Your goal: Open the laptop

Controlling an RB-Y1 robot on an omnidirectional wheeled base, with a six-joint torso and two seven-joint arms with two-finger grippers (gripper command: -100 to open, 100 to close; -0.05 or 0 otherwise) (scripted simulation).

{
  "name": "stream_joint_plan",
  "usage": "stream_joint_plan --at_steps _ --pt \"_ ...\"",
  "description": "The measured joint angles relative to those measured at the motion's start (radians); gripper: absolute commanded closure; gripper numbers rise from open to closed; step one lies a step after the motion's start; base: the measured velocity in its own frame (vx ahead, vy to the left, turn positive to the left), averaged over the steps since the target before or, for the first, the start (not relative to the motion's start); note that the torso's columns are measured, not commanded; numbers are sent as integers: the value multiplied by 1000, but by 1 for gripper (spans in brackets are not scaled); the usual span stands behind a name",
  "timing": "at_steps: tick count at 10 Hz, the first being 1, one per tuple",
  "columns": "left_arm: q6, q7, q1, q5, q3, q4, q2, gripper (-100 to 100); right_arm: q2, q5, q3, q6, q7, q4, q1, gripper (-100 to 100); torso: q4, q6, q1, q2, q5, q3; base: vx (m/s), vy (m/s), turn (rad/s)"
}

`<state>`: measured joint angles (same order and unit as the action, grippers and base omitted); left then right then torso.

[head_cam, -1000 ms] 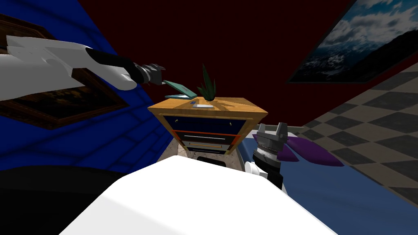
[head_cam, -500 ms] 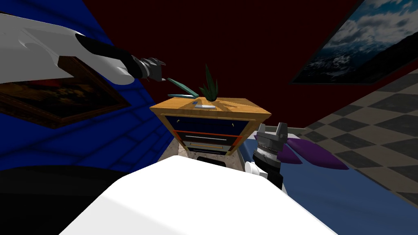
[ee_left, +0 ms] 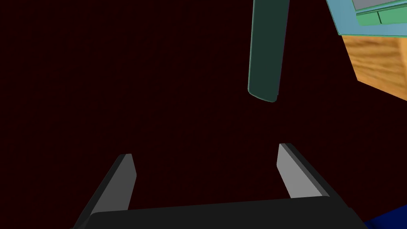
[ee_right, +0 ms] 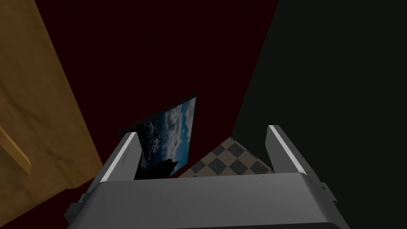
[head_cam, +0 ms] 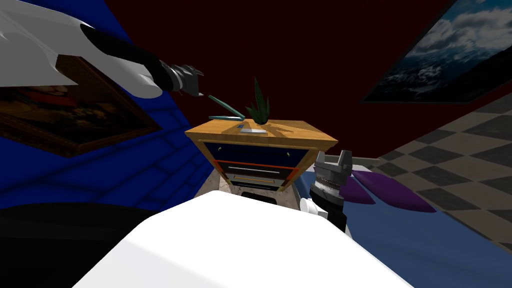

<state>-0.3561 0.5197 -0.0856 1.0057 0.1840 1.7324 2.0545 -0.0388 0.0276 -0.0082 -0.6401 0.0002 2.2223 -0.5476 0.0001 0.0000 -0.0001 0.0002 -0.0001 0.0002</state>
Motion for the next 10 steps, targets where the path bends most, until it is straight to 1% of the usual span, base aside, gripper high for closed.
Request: stream_joint_plan --at_steps 1,2,3,4,5,10 --pt "-4 15 2 6 8 6 19 -100 0 0 0 0 0 0 0 0 0 0 0 -1 0 0 31 41 33" --pt "-6 37 13 8 21 11 43 -100 0 0 0 0 0 0 0 0 0 0 1 -1 0 -1 25 51 39" --pt "-11 42 2 25 20 16 58 -100 0 0 0 0 0 0 0 0 0 0 1 -1 0 0 26 47 37" --pt "-19 39 -12 51 19 21 79 -100 0 0 0 0 0 0 0 0 0 0 1 0 0 0 13 19 4" --pt "-21 38 -14 54 19 22 82 0 0 0 0 0 0 0 0 0 0 0 -1 0 0 0 0 0 0" --pt "-21 38 -14 54 19 22 81 0 0 0 0 0 0 0 0 0 0 0 0 0 0 0 0 0 0"
